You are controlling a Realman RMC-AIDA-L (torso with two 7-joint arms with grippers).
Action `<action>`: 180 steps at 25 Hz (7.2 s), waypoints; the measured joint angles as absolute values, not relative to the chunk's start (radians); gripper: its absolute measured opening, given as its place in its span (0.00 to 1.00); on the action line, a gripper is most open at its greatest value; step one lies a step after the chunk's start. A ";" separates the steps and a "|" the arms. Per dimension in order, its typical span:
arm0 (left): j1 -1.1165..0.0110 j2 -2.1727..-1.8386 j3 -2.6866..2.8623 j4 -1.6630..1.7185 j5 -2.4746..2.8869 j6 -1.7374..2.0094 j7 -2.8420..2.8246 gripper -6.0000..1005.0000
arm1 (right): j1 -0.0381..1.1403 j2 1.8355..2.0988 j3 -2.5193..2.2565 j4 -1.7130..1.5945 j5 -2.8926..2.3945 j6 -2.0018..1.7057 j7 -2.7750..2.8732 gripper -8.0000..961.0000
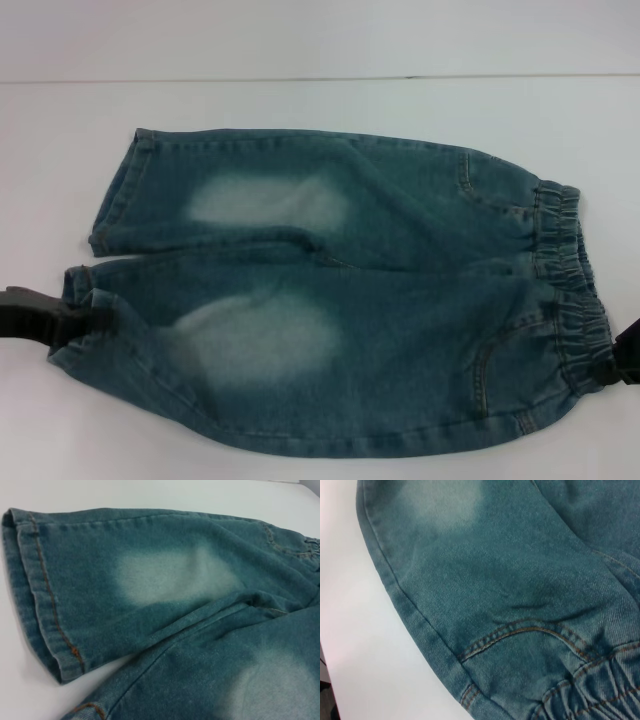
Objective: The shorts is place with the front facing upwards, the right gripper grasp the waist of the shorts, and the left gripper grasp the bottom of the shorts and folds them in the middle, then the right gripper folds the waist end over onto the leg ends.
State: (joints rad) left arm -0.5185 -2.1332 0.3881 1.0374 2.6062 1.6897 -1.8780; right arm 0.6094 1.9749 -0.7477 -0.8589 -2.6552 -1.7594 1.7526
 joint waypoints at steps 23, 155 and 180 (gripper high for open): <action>-0.527 -2.055 0.247 0.860 2.454 1.543 -1.915 0.01 | 0.552 1.874 -0.382 -0.460 -2.304 -1.488 1.666 0.05; -0.567 -2.166 0.574 0.632 2.031 1.537 -1.391 0.74 | 0.704 1.984 -0.774 -0.808 -2.577 -1.365 2.156 0.13; -0.842 -2.175 0.345 -0.197 1.317 0.925 0.264 0.02 | 0.668 1.907 -0.562 -1.019 -2.359 -1.855 2.121 0.13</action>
